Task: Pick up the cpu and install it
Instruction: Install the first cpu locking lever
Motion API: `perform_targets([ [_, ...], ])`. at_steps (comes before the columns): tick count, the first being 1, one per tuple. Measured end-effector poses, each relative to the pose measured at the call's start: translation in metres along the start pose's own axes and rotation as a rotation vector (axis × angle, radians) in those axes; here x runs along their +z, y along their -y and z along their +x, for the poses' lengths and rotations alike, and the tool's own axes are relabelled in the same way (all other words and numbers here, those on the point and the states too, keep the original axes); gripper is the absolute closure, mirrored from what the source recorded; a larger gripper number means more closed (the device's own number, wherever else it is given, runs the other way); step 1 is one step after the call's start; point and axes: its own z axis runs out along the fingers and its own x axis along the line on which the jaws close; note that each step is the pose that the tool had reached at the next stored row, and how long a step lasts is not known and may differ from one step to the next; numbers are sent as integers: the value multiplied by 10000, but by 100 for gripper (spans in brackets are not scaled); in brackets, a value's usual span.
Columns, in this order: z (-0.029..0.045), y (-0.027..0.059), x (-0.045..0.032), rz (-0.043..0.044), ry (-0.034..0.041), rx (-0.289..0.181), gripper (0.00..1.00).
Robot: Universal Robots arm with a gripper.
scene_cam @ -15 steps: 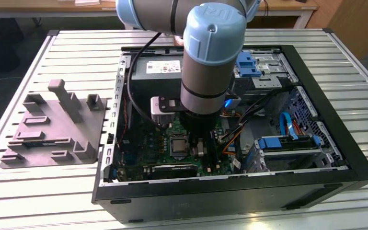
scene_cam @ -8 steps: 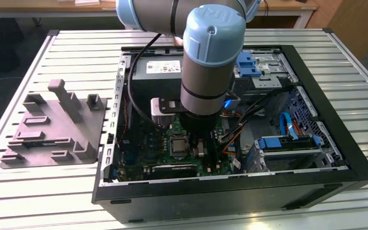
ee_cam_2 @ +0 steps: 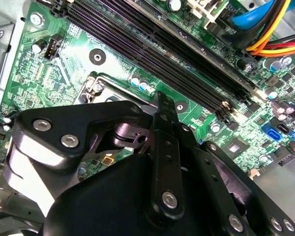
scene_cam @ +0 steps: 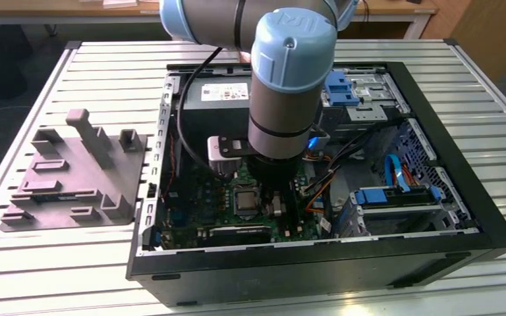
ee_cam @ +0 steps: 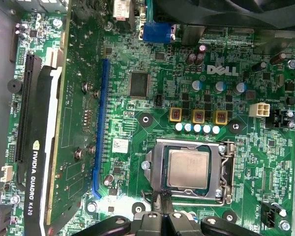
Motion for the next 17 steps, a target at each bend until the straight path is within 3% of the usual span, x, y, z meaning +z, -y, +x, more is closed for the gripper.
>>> perform_targets([
  [13, 0, 14, 21, 17, -4, -156, 89],
  [17, -1, 12, -43, 25, 20, -154, 89],
])
